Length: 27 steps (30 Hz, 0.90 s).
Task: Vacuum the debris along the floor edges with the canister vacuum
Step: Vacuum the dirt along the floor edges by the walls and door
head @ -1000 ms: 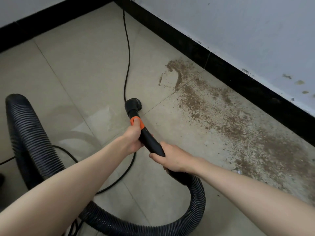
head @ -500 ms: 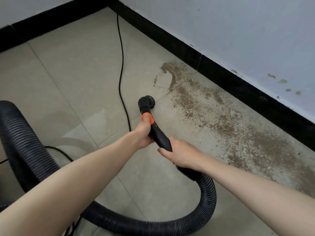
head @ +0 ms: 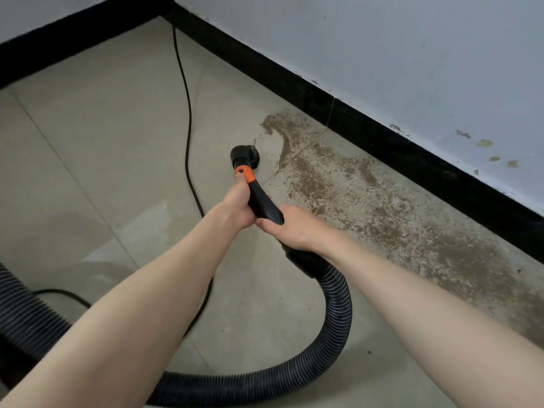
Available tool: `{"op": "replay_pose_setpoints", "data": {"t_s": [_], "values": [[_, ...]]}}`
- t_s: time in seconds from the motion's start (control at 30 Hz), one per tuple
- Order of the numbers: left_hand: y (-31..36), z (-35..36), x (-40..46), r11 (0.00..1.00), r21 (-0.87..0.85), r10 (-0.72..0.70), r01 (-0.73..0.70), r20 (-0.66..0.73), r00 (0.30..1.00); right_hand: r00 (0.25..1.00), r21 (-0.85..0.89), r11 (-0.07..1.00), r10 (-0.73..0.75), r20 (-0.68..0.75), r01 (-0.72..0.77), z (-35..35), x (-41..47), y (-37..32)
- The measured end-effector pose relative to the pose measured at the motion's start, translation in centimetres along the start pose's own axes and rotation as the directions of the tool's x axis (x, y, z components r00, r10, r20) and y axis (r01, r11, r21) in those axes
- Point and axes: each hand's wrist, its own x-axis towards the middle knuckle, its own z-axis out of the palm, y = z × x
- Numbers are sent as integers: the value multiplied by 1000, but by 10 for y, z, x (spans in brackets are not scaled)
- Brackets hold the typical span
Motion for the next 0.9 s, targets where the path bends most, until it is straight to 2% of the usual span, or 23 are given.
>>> {"op": "replay_pose_setpoints", "data": {"t_s": [0.13,0.2,0.27,0.43,0.63,0.73,0.9], "values": [[9,-11,13,1000,16,24,-24,-19,1000,999,198,980,-1,44,-8,4,0,3],[12,-19,18,1000,3,28,-27,-18,999,997,241,970,9,74,-26,8,-5,8],[13,-23,20,999,-6,32,-32,-9,999,999,235,972,4,51,-16,14,-9,12],[10,-8,18,994,59,89,-87,-22,996,991,204,979,37,-125,-11,16,-6,16],[11,-2,24,989,147,23,-33,65,998,991,71,996,61,-117,-53,1,3,25],[12,0,29,990,139,22,-32,74,997,991,16,998,61,-117,-60,-2,9,25],[24,9,43,985,165,46,-53,46,998,987,60,996,67,-143,-59,-8,26,23]]}}
